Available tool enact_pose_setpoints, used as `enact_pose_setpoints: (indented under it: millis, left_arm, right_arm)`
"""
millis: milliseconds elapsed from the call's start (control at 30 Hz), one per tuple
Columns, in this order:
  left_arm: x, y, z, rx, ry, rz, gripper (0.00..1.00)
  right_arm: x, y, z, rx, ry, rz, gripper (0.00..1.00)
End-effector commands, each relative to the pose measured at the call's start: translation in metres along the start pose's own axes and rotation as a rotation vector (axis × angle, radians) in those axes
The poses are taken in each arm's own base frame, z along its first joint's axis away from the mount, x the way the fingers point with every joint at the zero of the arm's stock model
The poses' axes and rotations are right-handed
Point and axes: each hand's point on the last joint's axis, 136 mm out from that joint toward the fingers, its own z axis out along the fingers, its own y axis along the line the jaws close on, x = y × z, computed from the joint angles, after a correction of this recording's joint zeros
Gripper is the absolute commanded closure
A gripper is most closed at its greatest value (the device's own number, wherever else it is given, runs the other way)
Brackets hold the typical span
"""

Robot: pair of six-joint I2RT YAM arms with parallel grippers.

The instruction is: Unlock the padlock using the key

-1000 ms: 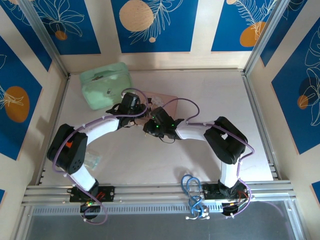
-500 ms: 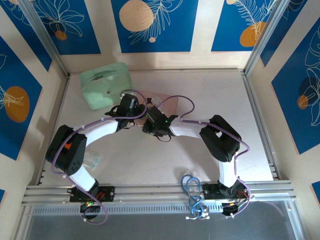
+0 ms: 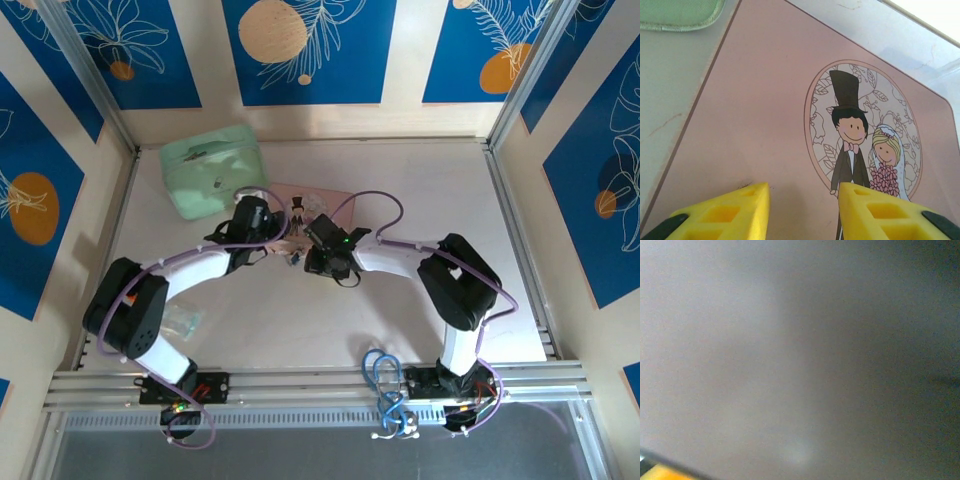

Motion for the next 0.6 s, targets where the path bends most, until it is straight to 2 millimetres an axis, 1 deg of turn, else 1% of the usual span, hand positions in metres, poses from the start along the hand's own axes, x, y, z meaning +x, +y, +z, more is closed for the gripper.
enact_pose_setpoints:
  millis: [0,100,233,333,400,467,500,567]
  left_arm:
    - [0.082,0.035,-0.006,-0.095,0.273,-0.050,0.59]
    - [0.079,0.025,-0.013,-0.064,0.269,-0.044,0.59]
    - [0.070,0.012,-0.021,-0.034,0.254,-0.025,0.58]
    - [0.066,0.010,-0.026,-0.031,0.249,-0.007,0.58]
    - [0.067,0.012,-0.028,-0.040,0.250,0.003,0.58]
    - [0.065,0.014,-0.030,-0.049,0.243,0.009,0.57]
    - [0.063,0.013,-0.031,-0.048,0.237,0.014,0.56]
    - [0.056,0.006,-0.033,-0.036,0.224,0.016,0.55]
  right_arm:
    - [0.008,-0.013,-0.014,0.000,0.040,-0.076,0.48]
    - [0.000,-0.019,-0.021,-0.033,0.031,-0.090,0.48]
    - [-0.014,-0.029,-0.022,-0.053,0.024,-0.082,0.49]
    - [-0.024,-0.033,-0.021,-0.061,0.023,-0.083,0.52]
    - [-0.029,-0.032,-0.020,-0.073,0.023,-0.089,0.55]
    - [-0.028,-0.030,-0.021,-0.082,0.031,-0.094,0.57]
    - [-0.024,-0.026,-0.021,-0.090,0.035,-0.094,0.57]
    - [-0.009,-0.012,-0.023,-0.120,0.032,-0.101,0.58]
